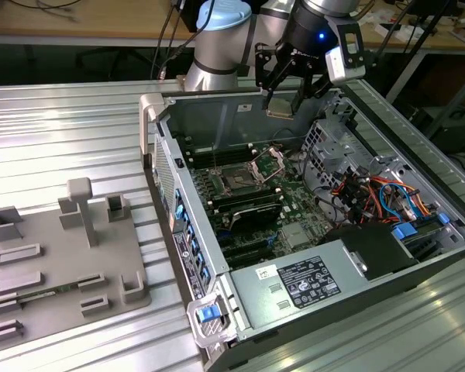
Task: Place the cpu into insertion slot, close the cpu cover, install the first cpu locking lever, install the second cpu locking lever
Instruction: 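Place the cpu into insertion slot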
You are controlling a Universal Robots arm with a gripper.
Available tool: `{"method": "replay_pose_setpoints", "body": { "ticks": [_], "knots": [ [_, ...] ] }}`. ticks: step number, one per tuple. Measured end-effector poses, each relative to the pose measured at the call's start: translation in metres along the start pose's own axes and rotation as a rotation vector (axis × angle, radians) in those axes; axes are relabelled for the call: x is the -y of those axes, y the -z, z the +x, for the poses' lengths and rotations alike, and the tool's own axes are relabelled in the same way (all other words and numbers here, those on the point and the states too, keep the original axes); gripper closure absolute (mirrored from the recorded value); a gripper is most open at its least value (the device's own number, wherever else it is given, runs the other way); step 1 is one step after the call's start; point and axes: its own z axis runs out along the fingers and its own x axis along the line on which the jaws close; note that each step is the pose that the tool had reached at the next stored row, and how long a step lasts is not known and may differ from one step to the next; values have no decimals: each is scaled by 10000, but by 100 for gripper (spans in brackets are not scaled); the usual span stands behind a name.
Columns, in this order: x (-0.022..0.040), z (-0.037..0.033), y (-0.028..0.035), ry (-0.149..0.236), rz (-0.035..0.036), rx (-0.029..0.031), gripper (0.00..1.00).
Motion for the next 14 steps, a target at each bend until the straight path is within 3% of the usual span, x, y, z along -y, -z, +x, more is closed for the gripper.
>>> {"method": "replay_pose_setpoints", "body": {
  "ticks": [14],
  "knots": [
    [0, 0, -2, -183, -3, 16, 45]
  ]
}}
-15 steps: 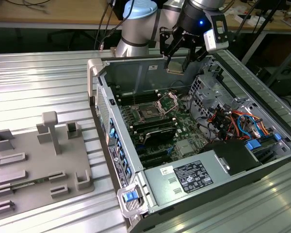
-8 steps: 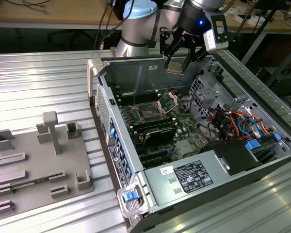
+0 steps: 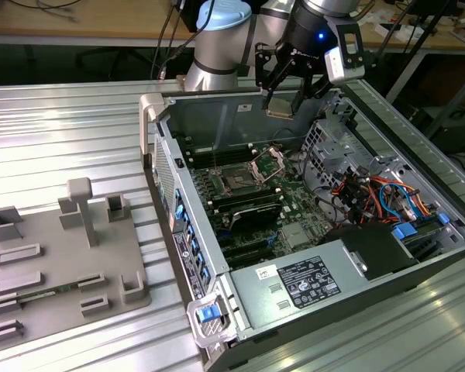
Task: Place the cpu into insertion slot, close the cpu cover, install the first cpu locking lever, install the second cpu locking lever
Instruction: 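Place the cpu into insertion slot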
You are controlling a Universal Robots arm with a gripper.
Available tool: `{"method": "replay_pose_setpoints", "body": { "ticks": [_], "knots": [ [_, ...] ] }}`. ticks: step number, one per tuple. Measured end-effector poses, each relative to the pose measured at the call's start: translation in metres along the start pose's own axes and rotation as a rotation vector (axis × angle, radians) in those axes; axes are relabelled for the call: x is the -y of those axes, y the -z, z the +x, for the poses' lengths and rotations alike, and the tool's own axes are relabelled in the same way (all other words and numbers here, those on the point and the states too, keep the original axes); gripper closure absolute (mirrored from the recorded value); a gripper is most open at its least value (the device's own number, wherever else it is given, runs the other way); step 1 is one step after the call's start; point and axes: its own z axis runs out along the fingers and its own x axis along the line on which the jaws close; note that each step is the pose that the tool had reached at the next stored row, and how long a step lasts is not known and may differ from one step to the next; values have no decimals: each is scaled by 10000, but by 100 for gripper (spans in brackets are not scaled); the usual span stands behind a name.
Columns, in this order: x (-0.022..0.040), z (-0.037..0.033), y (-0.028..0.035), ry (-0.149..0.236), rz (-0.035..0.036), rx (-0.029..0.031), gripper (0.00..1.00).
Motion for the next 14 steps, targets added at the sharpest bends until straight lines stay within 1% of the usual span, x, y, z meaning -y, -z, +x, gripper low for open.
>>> {"method": "replay_pose_setpoints", "body": {
  "ticks": [4, 10, 14],
  "knots": [
    [0, 0, -2, -88, -2, 8, 45],
    [3, 7, -4, -377, -7, 34, 45],
    [13, 30, -5, -489, -12, 44, 45]
  ]
}}
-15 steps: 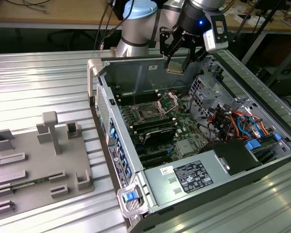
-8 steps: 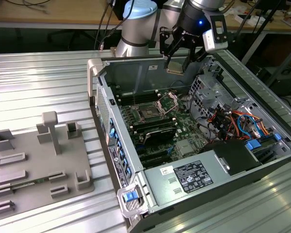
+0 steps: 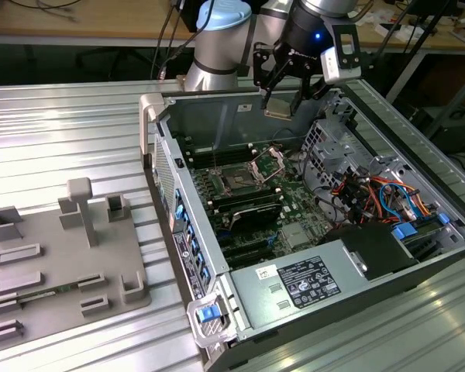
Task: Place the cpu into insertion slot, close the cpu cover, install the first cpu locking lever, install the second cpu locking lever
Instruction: 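Place the cpu into insertion slot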
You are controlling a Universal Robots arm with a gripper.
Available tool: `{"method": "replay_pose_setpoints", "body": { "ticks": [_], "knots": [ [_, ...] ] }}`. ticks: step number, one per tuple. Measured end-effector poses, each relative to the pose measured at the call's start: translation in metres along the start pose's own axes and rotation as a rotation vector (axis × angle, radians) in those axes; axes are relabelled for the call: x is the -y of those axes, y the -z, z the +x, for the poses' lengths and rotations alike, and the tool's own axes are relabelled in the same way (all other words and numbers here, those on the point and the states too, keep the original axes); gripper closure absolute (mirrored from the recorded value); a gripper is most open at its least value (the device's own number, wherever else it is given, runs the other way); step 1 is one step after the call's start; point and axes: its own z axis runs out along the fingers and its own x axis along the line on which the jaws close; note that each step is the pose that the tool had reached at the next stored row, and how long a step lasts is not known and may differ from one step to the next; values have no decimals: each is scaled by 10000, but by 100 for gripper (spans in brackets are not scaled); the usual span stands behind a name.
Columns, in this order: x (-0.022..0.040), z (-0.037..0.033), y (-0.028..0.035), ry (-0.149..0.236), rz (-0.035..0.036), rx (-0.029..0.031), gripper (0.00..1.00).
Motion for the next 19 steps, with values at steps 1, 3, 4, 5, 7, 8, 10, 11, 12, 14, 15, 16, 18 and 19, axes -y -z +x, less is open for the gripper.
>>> {"method": "replay_pose_setpoints", "body": {
  "ticks": [1, 3, 4, 5, 7, 8, 10, 11, 12, 14, 15, 16, 18, 19],
  "knots": [
    [1, 2, 0, -9, 1, 1, 45],
    [1, 2, 1, -9, 2, 1, 45],
    [1, 2, 1, -10, 2, 1, 45],
    [1, 2, 1, -10, 2, 1, 45],
    [1, 2, 1, -11, 2, 1, 45],
    [1, 2, 1, -11, 2, 1, 45],
    [1, 2, 1, -22, 3, 2, 45],
    [1, 2, 1, -33, 2, 3, 45],
    [2, 2, 1, -48, 2, 4, 45],
    [2, 3, 1, -103, 1, 9, 45],
    [2, 3, 1, -158, 0, 14, 45],
    [2, 3, 1, -209, -1, 19, 45],
    [2, 3, 0, -271, -2, 24, 45],
    [2, 3, 0, -302, -3, 27, 45]
  ]
}}
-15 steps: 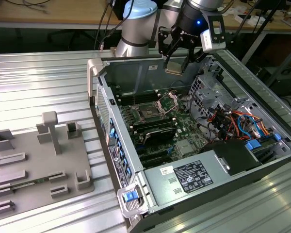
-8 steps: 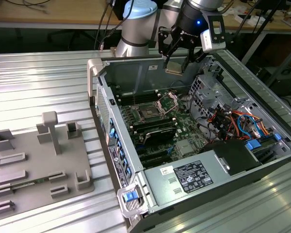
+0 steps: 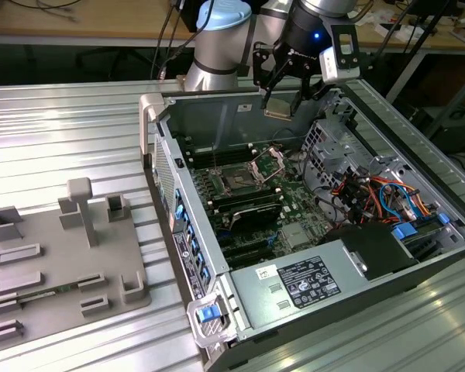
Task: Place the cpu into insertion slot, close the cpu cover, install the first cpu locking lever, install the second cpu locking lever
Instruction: 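Place the cpu into insertion slot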
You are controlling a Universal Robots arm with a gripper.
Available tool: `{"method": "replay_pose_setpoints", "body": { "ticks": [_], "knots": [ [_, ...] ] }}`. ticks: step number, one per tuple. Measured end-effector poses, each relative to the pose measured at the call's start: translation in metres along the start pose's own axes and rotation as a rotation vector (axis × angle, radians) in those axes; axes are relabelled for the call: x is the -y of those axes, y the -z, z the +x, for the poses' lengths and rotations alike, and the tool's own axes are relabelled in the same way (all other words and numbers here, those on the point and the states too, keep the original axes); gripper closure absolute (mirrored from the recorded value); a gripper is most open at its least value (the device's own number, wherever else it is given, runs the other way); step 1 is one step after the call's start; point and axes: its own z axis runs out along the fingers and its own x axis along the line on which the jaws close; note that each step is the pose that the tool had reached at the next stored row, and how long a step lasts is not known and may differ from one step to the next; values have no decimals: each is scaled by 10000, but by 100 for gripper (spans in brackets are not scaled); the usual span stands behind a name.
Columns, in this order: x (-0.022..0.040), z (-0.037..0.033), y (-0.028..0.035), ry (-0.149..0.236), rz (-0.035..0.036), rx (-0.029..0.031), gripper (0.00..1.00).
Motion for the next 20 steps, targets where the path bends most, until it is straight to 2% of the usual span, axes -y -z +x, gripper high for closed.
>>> {"method": "replay_pose_setpoints", "body": {
  "ticks": [20],
  "knots": [
    [2, 2, -5, -575, -11, 52, 45]
  ]
}}
